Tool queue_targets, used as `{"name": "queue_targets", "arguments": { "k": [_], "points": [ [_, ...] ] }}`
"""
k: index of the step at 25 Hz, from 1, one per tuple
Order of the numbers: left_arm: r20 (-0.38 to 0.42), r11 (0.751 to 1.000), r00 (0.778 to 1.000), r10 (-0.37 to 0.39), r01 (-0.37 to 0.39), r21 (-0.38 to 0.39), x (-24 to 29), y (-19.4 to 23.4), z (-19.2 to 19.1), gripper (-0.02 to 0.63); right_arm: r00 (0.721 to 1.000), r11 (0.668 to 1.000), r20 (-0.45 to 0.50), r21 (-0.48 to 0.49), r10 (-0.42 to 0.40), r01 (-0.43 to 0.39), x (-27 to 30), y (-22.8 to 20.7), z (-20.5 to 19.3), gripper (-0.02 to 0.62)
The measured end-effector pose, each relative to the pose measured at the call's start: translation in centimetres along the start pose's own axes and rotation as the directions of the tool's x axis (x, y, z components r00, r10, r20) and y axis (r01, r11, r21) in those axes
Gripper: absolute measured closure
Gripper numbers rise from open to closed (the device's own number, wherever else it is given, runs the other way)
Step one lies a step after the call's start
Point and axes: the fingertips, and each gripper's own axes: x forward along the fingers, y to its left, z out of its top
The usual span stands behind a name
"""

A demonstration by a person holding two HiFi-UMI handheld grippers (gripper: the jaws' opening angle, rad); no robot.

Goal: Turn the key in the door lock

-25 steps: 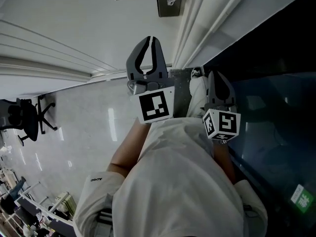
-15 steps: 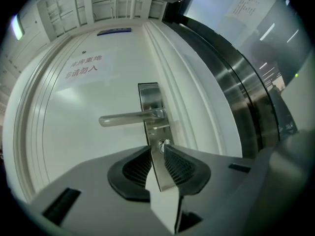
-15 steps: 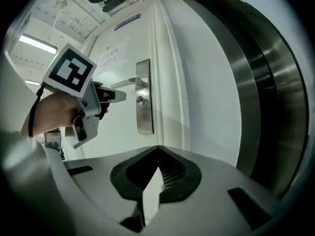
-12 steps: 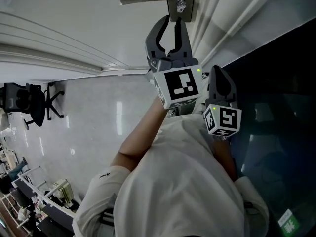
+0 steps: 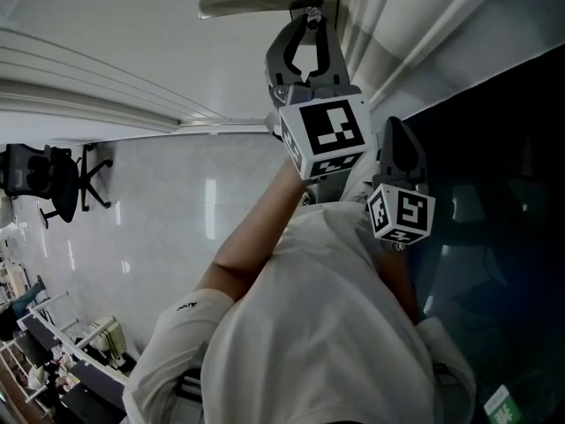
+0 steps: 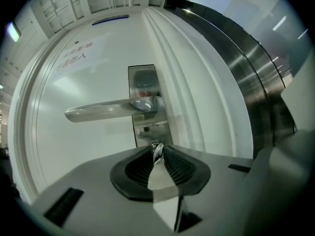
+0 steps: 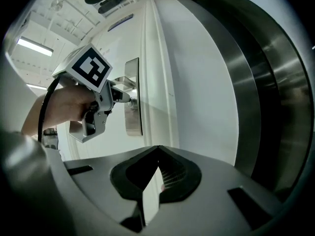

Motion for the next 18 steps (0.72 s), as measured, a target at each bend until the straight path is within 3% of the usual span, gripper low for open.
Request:
{"name": "queue_targets", "arguments": {
  "k": [3, 6, 9, 13, 18],
  "points": [
    [0.002, 0.994, 1.000, 0.021, -0.020, -0.109, -0.1, 0.4, 0.5, 0.548, 1.000, 1.000, -0.009, -0.006, 0.006, -0.006, 0.0, -0.2, 0.0, 0.594],
    [0.010, 0.962, 1.000, -0.011, 0.014, -0.272, -0.2, 0.6, 0.2, 0.548, 1.000, 1.000, -0.021, -0.013, 0.013, -0.014, 0.0, 0.0, -0.7, 0.594],
    [0.026, 0.905, 0.998, -0.053, 0.059, -0.421, -0.3, 1.0, 0.1, 0.549, 0.999, 1.000, -0.028, -0.023, 0.016, -0.017, 0.0, 0.3, -0.8, 0.594],
    [0.051, 0.797, 0.993, -0.105, 0.114, -0.593, -0.5, 1.3, -0.1, 0.543, 0.999, 0.999, -0.031, -0.031, 0.017, -0.018, -0.3, 0.7, -0.9, 0.594],
    [0.067, 0.745, 0.990, -0.120, 0.135, -0.653, -0.5, 1.4, -0.1, 0.531, 1.000, 1.000, -0.030, -0.030, 0.008, -0.008, -0.7, 0.8, -1.1, 0.594]
  ]
}}
